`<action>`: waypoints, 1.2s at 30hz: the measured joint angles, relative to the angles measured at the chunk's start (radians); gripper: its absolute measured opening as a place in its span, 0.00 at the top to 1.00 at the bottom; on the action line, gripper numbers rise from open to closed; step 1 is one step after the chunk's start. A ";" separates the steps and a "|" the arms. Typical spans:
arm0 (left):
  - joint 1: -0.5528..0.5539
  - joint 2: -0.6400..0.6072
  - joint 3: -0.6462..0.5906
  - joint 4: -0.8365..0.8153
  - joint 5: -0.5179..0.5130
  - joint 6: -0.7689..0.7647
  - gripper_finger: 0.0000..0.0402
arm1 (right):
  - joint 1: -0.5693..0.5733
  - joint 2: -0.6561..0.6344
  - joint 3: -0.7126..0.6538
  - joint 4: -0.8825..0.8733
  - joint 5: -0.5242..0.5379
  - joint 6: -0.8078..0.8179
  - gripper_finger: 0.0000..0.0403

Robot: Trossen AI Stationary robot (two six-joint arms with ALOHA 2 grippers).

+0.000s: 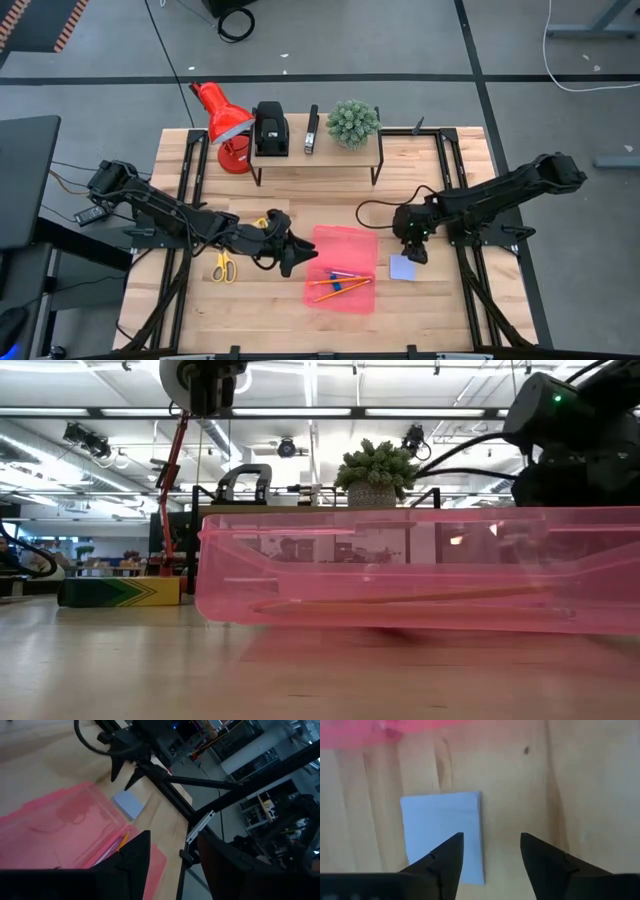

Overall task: Pack school essentials
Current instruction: Put the purple sticky notes into the pink supply box

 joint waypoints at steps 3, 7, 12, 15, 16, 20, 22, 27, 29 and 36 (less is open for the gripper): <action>0.000 0.000 0.000 -0.005 0.000 -0.002 0.57 | 0.024 0.024 -0.001 0.003 -0.002 -0.024 0.43; 0.000 0.000 0.000 -0.005 0.000 -0.002 0.57 | 0.070 0.075 0.002 0.036 -0.015 -0.017 0.36; 0.000 0.000 0.000 -0.006 0.000 -0.007 0.57 | 0.137 0.121 0.005 0.088 0.025 0.003 0.33; 0.000 0.000 0.000 -0.005 0.000 -0.010 0.57 | 0.166 0.125 0.003 0.112 0.048 0.037 0.34; -0.003 0.000 0.000 -0.006 0.000 -0.009 0.57 | 0.177 0.125 0.003 0.115 0.057 0.048 0.34; -0.007 0.000 0.000 -0.010 0.000 -0.009 0.57 | 0.249 0.127 0.003 0.128 0.120 0.107 0.34; -0.011 0.000 0.000 -0.013 0.000 -0.009 0.57 | 0.293 0.128 0.001 0.140 0.157 0.140 0.34; -0.011 0.000 0.000 -0.013 0.000 -0.008 0.57 | 0.362 0.157 0.004 0.175 0.207 0.215 0.34; -0.011 0.000 0.000 -0.023 0.000 -0.009 0.57 | 0.379 0.171 0.007 0.184 0.218 0.247 0.34; -0.011 0.000 0.000 -0.041 0.000 -0.009 0.57 | 0.426 0.180 0.006 0.189 0.288 0.310 0.37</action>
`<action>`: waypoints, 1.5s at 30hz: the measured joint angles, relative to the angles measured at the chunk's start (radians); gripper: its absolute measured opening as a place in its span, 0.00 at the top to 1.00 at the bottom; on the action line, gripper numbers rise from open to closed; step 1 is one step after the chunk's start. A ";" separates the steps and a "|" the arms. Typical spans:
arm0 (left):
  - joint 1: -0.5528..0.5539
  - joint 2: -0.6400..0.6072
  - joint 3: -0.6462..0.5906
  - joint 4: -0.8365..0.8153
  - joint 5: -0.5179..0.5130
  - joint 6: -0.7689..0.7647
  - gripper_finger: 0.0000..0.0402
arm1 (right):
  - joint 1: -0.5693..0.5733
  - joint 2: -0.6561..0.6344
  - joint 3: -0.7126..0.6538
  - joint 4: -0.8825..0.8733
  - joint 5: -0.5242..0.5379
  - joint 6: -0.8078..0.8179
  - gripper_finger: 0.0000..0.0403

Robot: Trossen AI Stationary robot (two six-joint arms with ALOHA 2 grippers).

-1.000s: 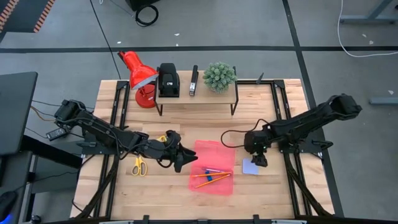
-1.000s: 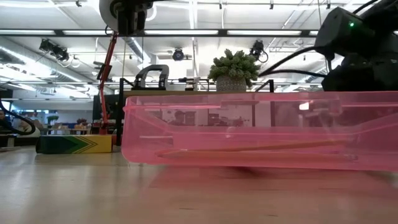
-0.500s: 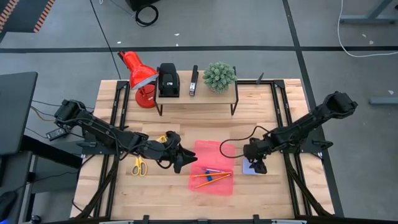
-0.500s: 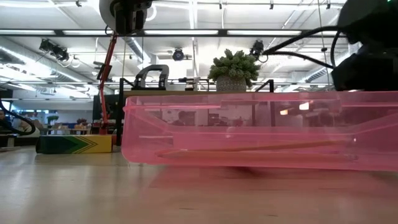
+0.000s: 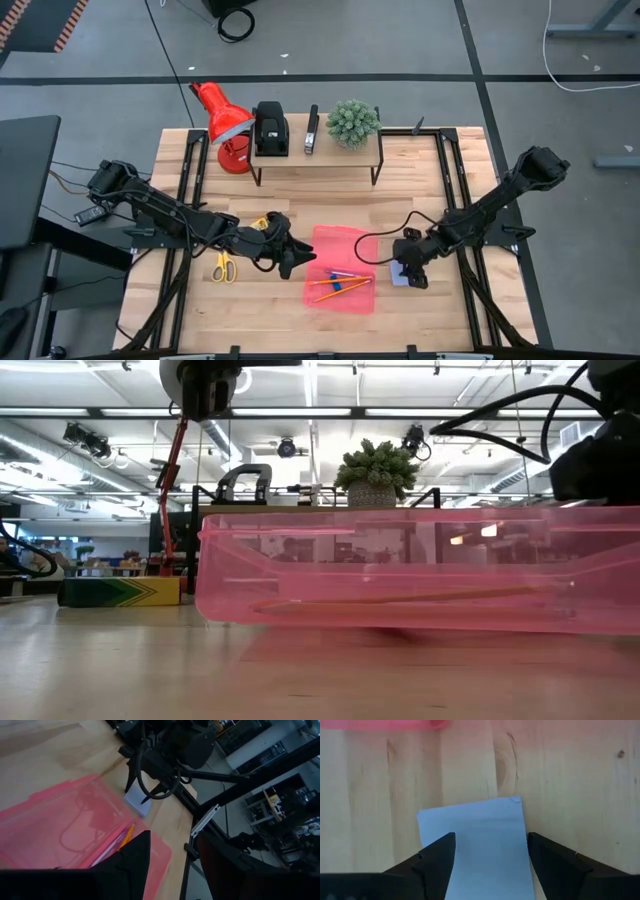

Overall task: Pack school essentials
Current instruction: Put the purple sticky notes into the pink supply box

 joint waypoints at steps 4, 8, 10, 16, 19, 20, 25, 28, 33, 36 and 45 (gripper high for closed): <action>0.000 0.000 0.000 -0.014 0.000 -0.005 0.57 | 0.025 0.003 -0.001 -0.006 0.044 0.035 0.45; 0.000 0.000 0.000 -0.025 0.000 -0.025 0.57 | 0.052 0.022 -0.001 -0.006 0.089 0.063 0.55; 0.000 0.000 0.000 -0.025 0.000 -0.027 0.57 | 0.066 0.036 0.000 0.015 0.099 0.068 0.60; 0.000 0.000 0.000 -0.025 0.000 -0.027 0.57 | 0.083 0.049 0.000 0.053 0.099 0.077 0.71; 0.000 0.000 0.000 -0.032 0.000 -0.032 0.57 | 0.083 0.050 0.000 0.053 0.099 0.082 0.77; 0.000 0.000 0.000 -0.033 0.000 -0.034 0.57 | 0.083 0.050 0.000 0.053 0.099 0.089 0.80; -0.008 0.000 0.000 -0.041 0.000 -0.053 0.57 | 0.083 0.050 -0.002 0.056 0.100 0.133 0.95; -0.019 0.000 0.000 -0.051 0.000 -0.060 0.57 | 0.084 0.052 -0.004 0.067 0.109 0.168 0.98; -0.035 0.000 0.000 -0.062 0.001 -0.067 0.57 | 0.084 0.048 0.012 0.066 0.113 0.201 0.99; -0.034 0.000 0.000 -0.078 0.000 -0.080 0.57 | 0.084 0.022 0.031 0.058 0.117 0.196 0.99; -0.032 0.000 0.000 -0.092 0.000 -0.080 0.57 | 0.084 -0.114 0.069 0.078 0.160 0.198 0.99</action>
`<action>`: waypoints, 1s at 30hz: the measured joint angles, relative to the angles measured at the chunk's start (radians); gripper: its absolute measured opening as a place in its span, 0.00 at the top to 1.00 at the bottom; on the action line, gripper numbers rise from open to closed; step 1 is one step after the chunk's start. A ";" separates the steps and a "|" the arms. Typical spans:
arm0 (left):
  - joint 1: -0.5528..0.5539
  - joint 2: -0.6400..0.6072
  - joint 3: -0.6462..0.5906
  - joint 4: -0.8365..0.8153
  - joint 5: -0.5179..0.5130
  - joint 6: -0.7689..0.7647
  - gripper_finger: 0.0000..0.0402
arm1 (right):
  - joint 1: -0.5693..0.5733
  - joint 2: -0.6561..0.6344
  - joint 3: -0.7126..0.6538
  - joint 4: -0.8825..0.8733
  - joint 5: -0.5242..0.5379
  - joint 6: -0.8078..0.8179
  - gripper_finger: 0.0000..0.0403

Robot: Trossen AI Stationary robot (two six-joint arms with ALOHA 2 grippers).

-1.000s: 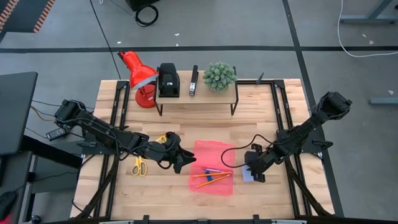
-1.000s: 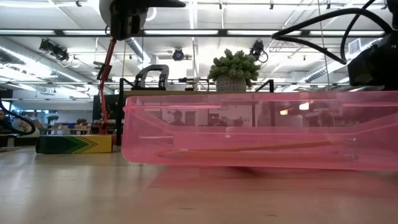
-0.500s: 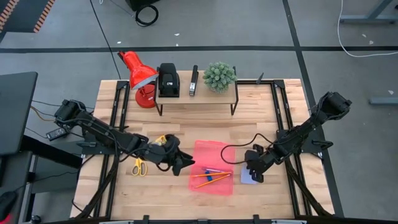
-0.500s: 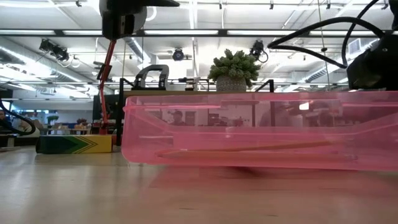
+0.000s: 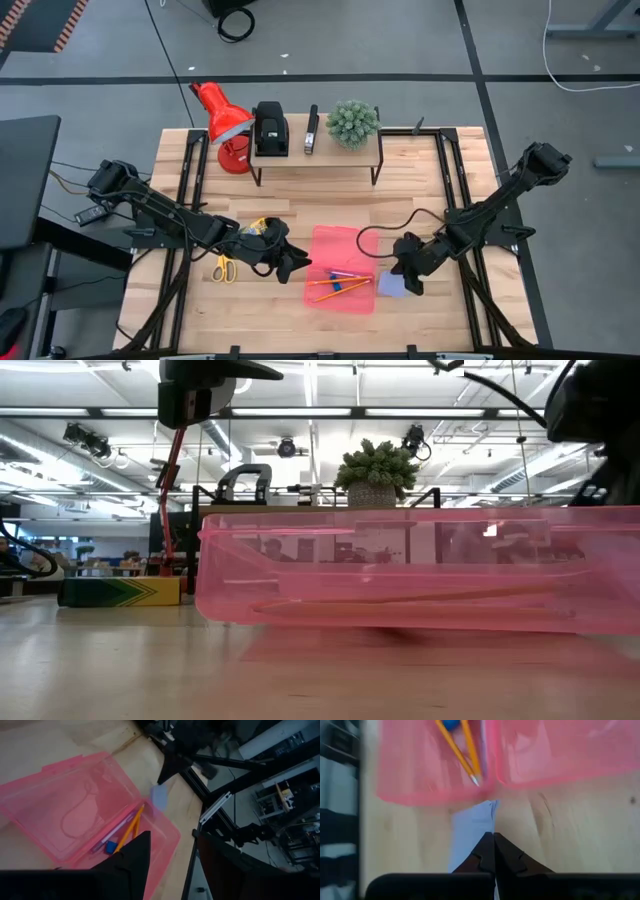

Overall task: Pack school essentials
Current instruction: Put the purple sticky notes into the pink supply box

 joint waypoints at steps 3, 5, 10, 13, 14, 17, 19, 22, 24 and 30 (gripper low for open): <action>0.000 0.000 0.000 -0.002 0.000 0.000 0.57 | 0.000 -0.050 0.000 -0.027 0.007 0.012 0.99; 0.000 0.000 0.000 -0.003 0.000 0.000 0.57 | 0.000 -0.088 0.001 -0.023 0.008 0.015 0.99; 0.000 0.000 0.000 -0.006 0.000 -0.003 0.57 | -0.001 -0.179 0.030 -0.037 0.018 0.023 0.99; 0.000 0.000 0.000 -0.011 0.000 0.001 0.57 | -0.002 -0.188 0.089 -0.033 0.044 -0.012 0.99; 0.001 0.000 0.000 -0.014 0.000 0.001 0.57 | -0.006 -0.183 0.108 -0.034 0.057 -0.019 1.00; 0.003 0.000 0.000 -0.020 -0.001 0.001 0.57 | -0.033 -0.137 0.166 -0.030 0.067 -0.029 1.00; 0.006 0.000 0.000 -0.023 0.000 0.001 0.57 | -0.055 -0.090 0.194 -0.018 0.065 -0.040 1.00; 0.013 0.000 0.000 -0.029 -0.001 0.002 0.57 | -0.089 -0.006 0.221 0.047 0.020 -0.062 1.00; 0.012 0.000 0.000 -0.029 -0.001 0.001 0.57 | -0.111 0.055 0.237 0.084 -0.019 -0.070 1.00; 0.010 0.000 0.000 -0.025 -0.001 -0.022 0.57 | -0.164 0.177 0.268 0.126 -0.147 -0.092 1.00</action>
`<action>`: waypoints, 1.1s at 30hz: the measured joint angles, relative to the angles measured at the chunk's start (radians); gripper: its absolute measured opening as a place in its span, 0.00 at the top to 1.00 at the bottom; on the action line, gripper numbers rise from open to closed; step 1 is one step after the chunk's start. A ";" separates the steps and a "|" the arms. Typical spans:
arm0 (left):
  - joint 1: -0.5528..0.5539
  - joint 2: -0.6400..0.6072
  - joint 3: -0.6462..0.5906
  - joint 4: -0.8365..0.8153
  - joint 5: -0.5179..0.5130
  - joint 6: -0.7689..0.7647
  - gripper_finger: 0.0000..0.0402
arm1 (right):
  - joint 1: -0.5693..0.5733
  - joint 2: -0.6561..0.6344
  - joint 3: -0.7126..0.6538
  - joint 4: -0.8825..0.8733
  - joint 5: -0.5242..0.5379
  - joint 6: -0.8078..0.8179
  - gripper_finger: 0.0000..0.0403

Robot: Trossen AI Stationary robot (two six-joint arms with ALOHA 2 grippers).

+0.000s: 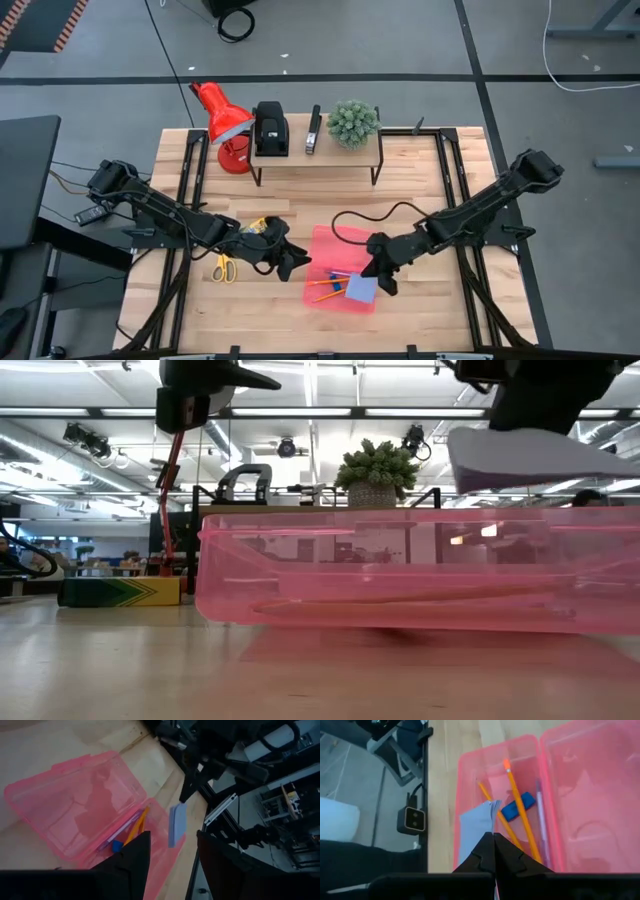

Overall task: Pack school essentials
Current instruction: Put the purple sticky notes into the pink supply box, then put the yellow crayon box into the pink supply box

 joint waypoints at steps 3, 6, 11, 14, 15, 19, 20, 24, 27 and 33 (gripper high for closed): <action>-0.005 0.000 0.000 -0.003 0.000 -0.003 0.57 | -0.014 0.032 0.001 0.033 -0.034 0.004 1.00; -0.006 0.000 0.000 -0.004 0.000 -0.003 0.57 | -0.024 0.059 0.001 0.036 -0.043 0.000 1.00; -0.005 0.000 0.000 -0.004 0.000 -0.003 0.57 | -0.027 0.103 0.001 0.043 -0.074 -0.006 0.99; -0.005 0.000 0.000 -0.005 0.000 -0.003 0.57 | -0.027 0.121 0.001 0.044 -0.077 -0.004 0.98; -0.005 0.000 0.000 -0.005 0.000 -0.003 0.57 | -0.027 0.125 0.001 0.045 -0.077 -0.002 0.98; -0.005 0.000 0.000 -0.005 0.000 -0.002 0.57 | -0.027 0.135 0.001 0.049 -0.077 -0.003 0.97; -0.005 0.000 0.000 -0.005 0.000 -0.002 0.57 | -0.027 0.135 0.001 0.051 -0.072 -0.006 0.97; -0.005 0.000 0.000 -0.005 0.000 -0.002 0.57 | -0.027 0.135 0.001 0.061 -0.065 -0.007 0.94; -0.005 0.000 0.000 -0.003 0.000 -0.003 0.57 | -0.027 0.134 0.001 0.067 -0.065 -0.007 0.89; -0.005 0.000 0.000 -0.002 0.000 -0.003 0.57 | -0.027 0.134 0.001 0.069 -0.044 0.001 0.75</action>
